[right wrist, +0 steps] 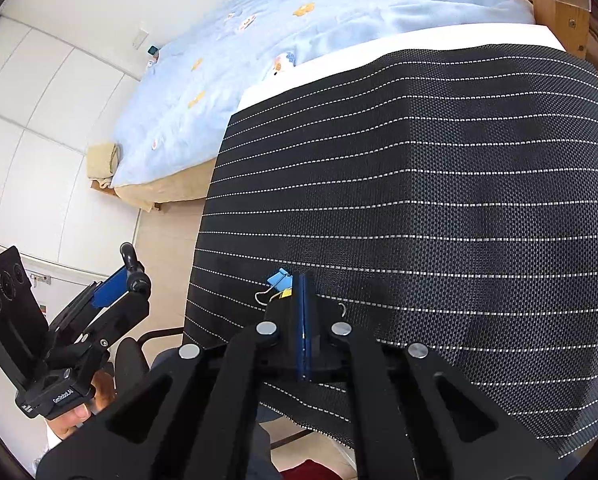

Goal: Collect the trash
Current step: 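Grasp the blue binder clip with the right gripper while the left gripper holds the black clip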

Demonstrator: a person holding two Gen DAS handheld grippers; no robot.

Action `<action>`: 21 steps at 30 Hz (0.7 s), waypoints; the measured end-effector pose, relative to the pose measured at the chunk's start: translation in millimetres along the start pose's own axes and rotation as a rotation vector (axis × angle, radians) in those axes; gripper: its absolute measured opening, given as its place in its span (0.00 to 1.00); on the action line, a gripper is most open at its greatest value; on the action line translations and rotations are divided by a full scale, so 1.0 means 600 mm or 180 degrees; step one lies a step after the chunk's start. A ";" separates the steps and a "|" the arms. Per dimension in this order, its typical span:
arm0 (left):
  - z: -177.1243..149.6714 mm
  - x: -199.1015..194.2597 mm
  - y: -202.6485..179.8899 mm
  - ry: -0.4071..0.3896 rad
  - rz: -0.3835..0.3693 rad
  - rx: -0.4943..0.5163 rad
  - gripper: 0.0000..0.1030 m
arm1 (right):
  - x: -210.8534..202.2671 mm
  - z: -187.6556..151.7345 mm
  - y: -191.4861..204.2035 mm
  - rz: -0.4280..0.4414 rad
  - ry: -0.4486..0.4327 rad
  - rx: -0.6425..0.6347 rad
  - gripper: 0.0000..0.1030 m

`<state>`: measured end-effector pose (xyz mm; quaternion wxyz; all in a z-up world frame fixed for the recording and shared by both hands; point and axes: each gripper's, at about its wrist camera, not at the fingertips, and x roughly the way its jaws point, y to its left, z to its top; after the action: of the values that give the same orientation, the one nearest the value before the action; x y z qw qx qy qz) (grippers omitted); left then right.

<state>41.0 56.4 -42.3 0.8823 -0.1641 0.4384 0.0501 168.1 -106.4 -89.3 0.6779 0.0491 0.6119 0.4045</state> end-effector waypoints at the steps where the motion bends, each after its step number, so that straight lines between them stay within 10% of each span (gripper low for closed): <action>1: 0.000 0.000 0.000 0.0000 0.0000 0.0002 0.57 | 0.002 0.000 -0.001 -0.0018 0.0011 0.0010 0.04; 2: 0.000 0.000 0.000 0.0000 -0.0002 -0.0002 0.57 | 0.005 0.001 -0.001 -0.0050 0.0017 0.0015 0.06; 6: 0.000 0.000 0.000 0.0003 -0.0001 -0.0004 0.57 | 0.008 0.003 -0.012 0.0011 -0.0040 0.0135 0.80; 12: 0.000 0.001 0.003 0.0017 -0.0007 -0.0015 0.57 | 0.015 0.005 -0.016 0.0054 -0.0013 0.0178 0.78; 21: -0.002 0.004 0.011 0.0027 0.0001 -0.0041 0.57 | 0.041 0.006 -0.007 0.0065 0.0064 0.0157 0.26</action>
<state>40.1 62.3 -46.5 0.8793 -0.1699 0.4418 0.0524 171.5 -92.9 -110.3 0.6662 0.0679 0.6279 0.3967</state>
